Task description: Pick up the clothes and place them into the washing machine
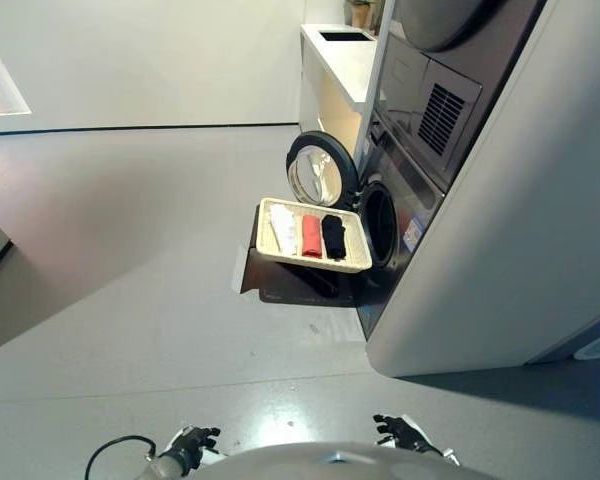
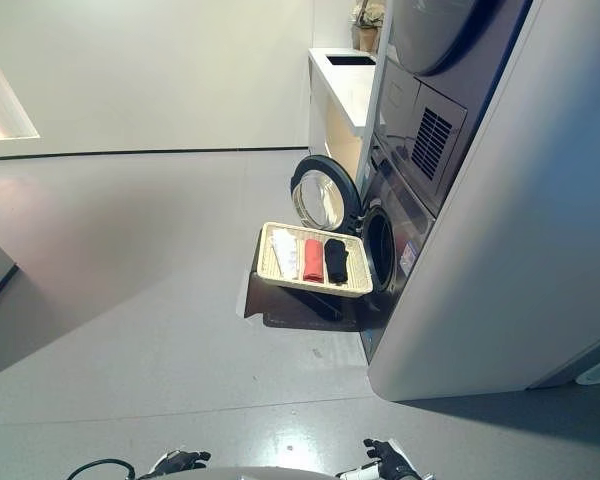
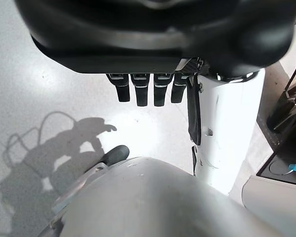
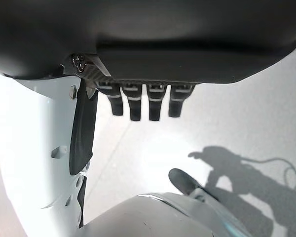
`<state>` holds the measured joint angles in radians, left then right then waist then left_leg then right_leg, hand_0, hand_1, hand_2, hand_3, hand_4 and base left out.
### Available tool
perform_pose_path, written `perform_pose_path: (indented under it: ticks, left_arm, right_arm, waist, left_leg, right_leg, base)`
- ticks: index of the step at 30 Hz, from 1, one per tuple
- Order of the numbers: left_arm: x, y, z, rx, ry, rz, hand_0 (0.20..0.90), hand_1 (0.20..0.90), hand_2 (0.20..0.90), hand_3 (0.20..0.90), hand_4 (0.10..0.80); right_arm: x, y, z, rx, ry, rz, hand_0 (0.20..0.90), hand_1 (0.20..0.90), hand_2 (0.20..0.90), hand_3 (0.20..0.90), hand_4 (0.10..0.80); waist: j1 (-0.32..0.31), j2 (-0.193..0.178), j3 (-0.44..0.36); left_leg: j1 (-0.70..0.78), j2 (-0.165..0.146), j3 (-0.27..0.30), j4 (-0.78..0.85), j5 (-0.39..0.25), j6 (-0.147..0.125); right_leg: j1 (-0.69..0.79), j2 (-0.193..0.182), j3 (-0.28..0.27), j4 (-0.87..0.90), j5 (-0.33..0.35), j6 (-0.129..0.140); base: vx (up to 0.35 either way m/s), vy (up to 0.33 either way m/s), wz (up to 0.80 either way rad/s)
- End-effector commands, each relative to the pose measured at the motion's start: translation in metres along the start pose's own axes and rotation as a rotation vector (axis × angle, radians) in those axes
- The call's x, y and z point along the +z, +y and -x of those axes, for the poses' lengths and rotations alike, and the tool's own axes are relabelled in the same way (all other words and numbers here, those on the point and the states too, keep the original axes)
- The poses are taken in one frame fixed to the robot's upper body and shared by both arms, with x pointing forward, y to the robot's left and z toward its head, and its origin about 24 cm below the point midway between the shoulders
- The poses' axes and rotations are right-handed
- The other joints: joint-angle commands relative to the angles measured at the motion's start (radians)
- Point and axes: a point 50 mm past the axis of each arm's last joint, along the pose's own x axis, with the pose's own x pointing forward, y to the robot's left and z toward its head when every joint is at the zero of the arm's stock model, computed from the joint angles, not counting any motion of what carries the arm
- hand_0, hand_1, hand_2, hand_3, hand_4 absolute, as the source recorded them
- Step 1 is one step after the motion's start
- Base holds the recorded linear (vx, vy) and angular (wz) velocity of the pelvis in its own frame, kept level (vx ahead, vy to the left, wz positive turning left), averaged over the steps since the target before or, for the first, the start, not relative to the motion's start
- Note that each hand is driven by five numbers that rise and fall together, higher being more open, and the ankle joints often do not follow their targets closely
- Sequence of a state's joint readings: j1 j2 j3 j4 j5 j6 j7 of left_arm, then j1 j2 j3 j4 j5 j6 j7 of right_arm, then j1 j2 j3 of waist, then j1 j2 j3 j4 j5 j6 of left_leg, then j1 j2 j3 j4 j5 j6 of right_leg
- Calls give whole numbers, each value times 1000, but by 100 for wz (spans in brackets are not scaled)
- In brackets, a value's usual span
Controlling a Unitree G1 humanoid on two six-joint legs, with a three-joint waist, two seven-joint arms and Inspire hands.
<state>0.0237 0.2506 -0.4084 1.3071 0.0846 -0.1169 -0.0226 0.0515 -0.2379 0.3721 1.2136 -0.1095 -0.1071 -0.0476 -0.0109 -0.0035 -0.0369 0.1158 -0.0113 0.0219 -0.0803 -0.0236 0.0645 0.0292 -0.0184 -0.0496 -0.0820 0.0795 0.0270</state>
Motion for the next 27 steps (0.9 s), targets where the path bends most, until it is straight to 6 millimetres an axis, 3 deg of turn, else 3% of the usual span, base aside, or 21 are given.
perform_pose_path:
  ticks: [1, 27]
  left_arm:
    - [14, 6, -3, 14, -28, -28, 900, 900, 900, 900, 800]
    - [12, 10, -3, 28, -19, -2, 900, 900, 900, 900, 800]
  right_arm:
    - [-2, -2, 0, 27, 15, 89, 900, 900, 900, 900, 800]
    - [5, -3, -1, 31, -13, 99, 900, 900, 900, 900, 800]
  waist:
    - [8, -41, -2]
    - [6, -52, 8]
  left_leg:
    - [-31, -14, -25, -7, 3, -79]
    - [-43, -27, -8, -7, -7, -62]
  right_leg:
    - [53, -14, 12, 3, -48, 58]
    - [29, -24, 31, 11, -40, 69]
  base:
    - [0, 0, 0]
    - [6, 6, -1]
